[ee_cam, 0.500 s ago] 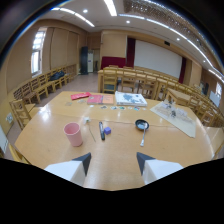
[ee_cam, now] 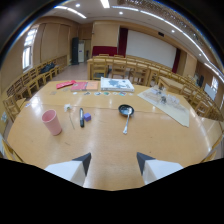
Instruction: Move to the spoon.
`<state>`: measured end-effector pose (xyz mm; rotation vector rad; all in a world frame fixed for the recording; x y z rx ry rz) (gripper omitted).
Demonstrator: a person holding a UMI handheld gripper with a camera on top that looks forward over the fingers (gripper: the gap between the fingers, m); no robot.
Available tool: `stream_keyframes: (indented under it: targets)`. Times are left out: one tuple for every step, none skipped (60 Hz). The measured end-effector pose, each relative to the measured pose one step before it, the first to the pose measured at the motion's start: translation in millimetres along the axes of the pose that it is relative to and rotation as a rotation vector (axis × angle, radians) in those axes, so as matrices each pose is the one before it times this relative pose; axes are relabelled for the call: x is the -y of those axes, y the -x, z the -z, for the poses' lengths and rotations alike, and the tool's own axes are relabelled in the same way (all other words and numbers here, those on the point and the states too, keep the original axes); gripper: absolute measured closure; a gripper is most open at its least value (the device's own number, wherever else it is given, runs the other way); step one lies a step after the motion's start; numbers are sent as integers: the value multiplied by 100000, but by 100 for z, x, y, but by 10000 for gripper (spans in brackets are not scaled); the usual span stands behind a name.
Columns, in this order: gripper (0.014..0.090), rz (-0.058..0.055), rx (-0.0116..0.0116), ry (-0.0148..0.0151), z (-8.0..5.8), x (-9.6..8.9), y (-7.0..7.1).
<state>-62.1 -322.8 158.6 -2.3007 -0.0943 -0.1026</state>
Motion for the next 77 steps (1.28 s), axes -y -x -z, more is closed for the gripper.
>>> stream_keyframes:
  targets:
    - [191, -247, -442, 684, -428, 53, -302]
    - [190, -142, -325, 474, -323, -59, -452]
    - [190, -166, -341, 490, -156, 3, -431]
    - [189, -192, -358, 339, -392, -18, -425]
    - [188, -200, -244, 235, -354, -66, -598]
    - [187, -158, -289, 273, -422, 30, -394]
    - [188, -128, -180, 236, -476, 81, -364]
    - [187, -54, -85, 152, -500, 153, -359]
    - [188, 11, -29, 143, -516, 181, -353]
    - [190, 60, 27, 84, -531, 231, -323]
    - [186, 87, 107, 51, -568, 249, -316]
    - [186, 135, -46, 177, -597, 399, -155]
    - [186, 105, 320, -18, -564, 247, -400]
    - [187, 178, 159, 90, -645, 283, -314]
    - [188, 203, 101, 142, -675, 292, -316]
    - [188, 173, 189, 260, -662, 301, -277]
    - [187, 118, 251, 264, -680, 302, -280]
    - [187, 23, 268, 244, -671, 286, -260]
    - [188, -49, 217, 238, -668, 314, -273]
    - [187, -103, 43, 174, -795, 346, -154]
    - [186, -258, 236, 233, -621, 379, -296]
    - [187, -322, 256, 127, -673, 306, -243]
    - [186, -408, 297, 78, -656, 307, -206]
    - [186, -470, 352, 57, -707, 325, -165]
    - [186, -466, 325, 89, -718, 327, -162]
    - [185, -501, 344, 109, -687, 283, -126]
    - [185, -469, 331, 67, -803, 272, -64]
    - [184, -498, 380, 191, -850, 328, 36]
    - [183, -457, 452, 172, -638, 219, -65]
    - [183, -434, 389, 132, -574, 145, -14]
    - [184, -374, 417, 188, -627, 160, -36]
    - [184, -308, 287, 225, -610, 145, -37]
    - [183, -223, 199, 230, -619, 118, -38]
    - [185, -235, 199, 287, -637, 90, -37]
    - [184, -197, 215, 274, -588, 79, -14]
    - [186, -162, 281, 282, -561, 59, -16]
    - [187, -158, 210, 206, -606, 93, 11]
    - [186, -113, 134, 387, -556, 21, 10]
    - [185, -107, -2, 350, -477, 52, -37]
    - [186, -82, -7, 338, -411, 37, -46]
    - [186, -9, -10, 293, -415, 35, -57]
    - [184, -46, -22, 265, -390, 31, -32]
    - [186, -42, -55, 258, -331, 17, -49]
    - [187, -78, -2, 244, -314, 29, -44]
    - [184, -80, 86, 208, -304, 31, -37]
    - [185, -63, 122, 212, -289, 25, -5]
    - [184, -95, 191, 75, -201, 19, -48]
    - [184, 94, 17, 284, -239, 62, -53]
    - [185, -13, 77, 168, -201, 32, -17]
    - [186, -63, 50, 172, -165, 34, -7]
    - [186, -40, 65, 133, -164, 29, -23]
    - [186, -5, 56, 150, -123, 20, 3]
    - [186, -20, 76, 157, -115, 19, 15]
    - [184, -6, 80, 111, -103, 22, 11]
    - [184, -36, 44, 107, -110, 20, 4]
    - [185, -27, 45, 47, 41, 12, 9]
    - [185, -24, 20, 174, -109, 0, 2]
    - [186, -15, -20, 187, -25, -11, -10]
    - [186, -30, 1, 152, -36, -11, -16]
    - [185, -13, -78, 134, -36, -13, -16]
    - [188, 40, -114, 157, -54, -21, -46]
    - [188, 40, -138, 141, -32, -26, -31]
    - [187, 47, -116, 126, -26, -23, -20]
    - [188, 68, -61, 114, -27, -16, -13]
    - [188, 60, -45, 84, -8, -24, -15]
    - [188, 53, -41, 27, -11, -8, -11]
    - [188, 85, -102, 4, -93, 23, 2]
    - [186, -9, -44, 78, -24, -21, -7]
    - [188, -55, -20, 148, -11, -34, 8]
    - [187, -80, -22, 105, -15, -11, -3]
    - [184, -73, 17, 21, 7, 5, -4]
    - [184, -34, 32, 22, -21, -2, 32]
    - [185, 2, 12, 45, -25, -18, 24]
    - [185, -22, 3, 103, 2, -40, 36]
    - [184, -33, 8, 110, 1, -36, 18]
    - [188, -34, -31, 106, -3, -13, 17]
    - [187, -36, -69, 81, 1, -8, -3]
